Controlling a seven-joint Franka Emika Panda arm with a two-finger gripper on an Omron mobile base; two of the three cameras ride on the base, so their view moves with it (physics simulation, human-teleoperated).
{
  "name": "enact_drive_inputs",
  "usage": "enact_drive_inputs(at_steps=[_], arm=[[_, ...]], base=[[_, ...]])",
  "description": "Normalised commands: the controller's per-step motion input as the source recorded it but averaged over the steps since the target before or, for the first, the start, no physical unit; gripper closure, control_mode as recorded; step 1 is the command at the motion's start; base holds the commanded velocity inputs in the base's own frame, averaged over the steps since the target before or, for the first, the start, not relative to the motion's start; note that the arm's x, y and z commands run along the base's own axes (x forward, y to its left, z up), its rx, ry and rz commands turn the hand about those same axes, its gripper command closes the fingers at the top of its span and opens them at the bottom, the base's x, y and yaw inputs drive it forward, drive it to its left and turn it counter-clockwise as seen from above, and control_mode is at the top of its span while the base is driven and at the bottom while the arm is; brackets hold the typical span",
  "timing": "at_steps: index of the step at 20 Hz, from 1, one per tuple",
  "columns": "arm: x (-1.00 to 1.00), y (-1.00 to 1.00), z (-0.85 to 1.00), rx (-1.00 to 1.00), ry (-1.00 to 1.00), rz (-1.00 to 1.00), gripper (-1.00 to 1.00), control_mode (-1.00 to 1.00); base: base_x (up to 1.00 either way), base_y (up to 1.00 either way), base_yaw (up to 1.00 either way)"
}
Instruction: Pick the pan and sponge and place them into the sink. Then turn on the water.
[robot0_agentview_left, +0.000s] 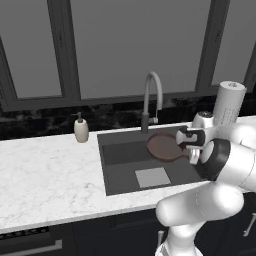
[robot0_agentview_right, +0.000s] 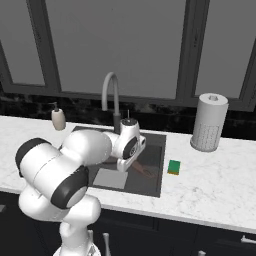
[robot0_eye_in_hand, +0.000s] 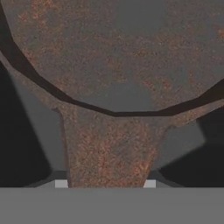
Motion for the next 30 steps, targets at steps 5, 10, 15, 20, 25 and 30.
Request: enact_drive_inputs(at_steps=[5,10,15,20,25,30], arm=[[-0.05,0.34,-0.37,0.0,0.01,0.0,1.0,-1.0],[-0.03,0.14,-0.51,0.0,0.0,0.0,1.0,-1.0],[-0.1,0.0,-0.62,0.0,0.0,0.0,1.0,-1.0],[-0.01,0.0,-0.53,0.0,-0.01,0.0,1.0,-1.0],[0.08,-0.04,-0.43,0.0,-0.04,0.0,1.0,-1.0],[0.18,-0.28,-0.36,0.0,0.0,0.0,1.0,-1.0]], base=[[0.0,0.0,0.0],[0.0,0.0,0.0],[0.0,0.0,0.0],[0.0,0.0,0.0],[0.0,0.0,0.0],[0.0,0.0,0.0]])
